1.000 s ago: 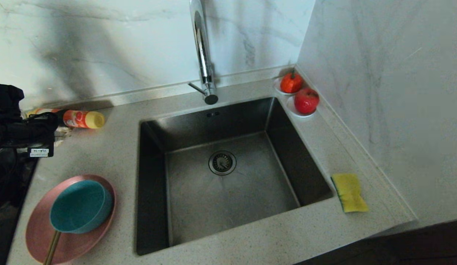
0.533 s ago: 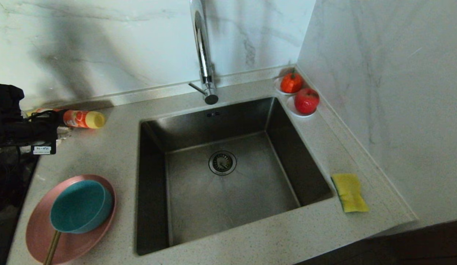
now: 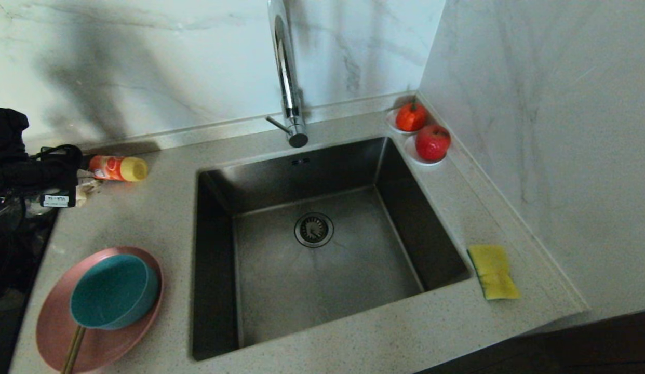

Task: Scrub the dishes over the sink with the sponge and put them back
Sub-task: Grab the dish soap

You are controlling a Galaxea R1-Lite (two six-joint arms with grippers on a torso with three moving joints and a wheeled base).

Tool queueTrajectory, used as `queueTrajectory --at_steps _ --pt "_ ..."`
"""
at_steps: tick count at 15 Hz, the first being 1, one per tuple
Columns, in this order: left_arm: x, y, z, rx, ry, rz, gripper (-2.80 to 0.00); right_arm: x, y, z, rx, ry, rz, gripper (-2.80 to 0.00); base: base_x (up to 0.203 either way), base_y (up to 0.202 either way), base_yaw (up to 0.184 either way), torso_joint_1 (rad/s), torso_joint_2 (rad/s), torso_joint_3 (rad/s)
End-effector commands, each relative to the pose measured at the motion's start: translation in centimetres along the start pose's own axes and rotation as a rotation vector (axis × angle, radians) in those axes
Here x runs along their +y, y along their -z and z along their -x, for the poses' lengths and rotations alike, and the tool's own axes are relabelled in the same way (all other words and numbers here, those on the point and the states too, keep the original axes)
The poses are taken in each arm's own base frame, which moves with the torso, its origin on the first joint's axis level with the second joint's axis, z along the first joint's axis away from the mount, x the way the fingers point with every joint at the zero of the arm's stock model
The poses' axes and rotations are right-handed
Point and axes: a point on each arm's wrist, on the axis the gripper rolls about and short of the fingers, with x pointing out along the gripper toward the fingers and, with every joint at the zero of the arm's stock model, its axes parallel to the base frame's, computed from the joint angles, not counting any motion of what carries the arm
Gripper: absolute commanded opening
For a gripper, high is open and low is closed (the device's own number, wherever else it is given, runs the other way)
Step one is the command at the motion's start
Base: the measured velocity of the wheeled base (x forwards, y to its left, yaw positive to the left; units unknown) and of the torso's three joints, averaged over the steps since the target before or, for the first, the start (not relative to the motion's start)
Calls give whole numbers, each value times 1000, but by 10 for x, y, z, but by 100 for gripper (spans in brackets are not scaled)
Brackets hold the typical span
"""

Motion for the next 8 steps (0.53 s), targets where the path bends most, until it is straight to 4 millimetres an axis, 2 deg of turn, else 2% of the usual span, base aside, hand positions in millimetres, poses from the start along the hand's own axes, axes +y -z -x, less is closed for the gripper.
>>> queueTrajectory --at_steps 1,4,8 --pt "-13 -7 19 -30 43 -5 -280 0 0 0 -1 0 -1 -280 0 0 0 0 0 0" --pt "-23 -9 28 -34 77 -10 -280 0 0 0 1 0 1 -280 0 0 0 0 0 0" --pt "-15 -5 16 -7 54 0 -280 0 0 0 1 0 -1 -280 0 0 0 0 0 0"
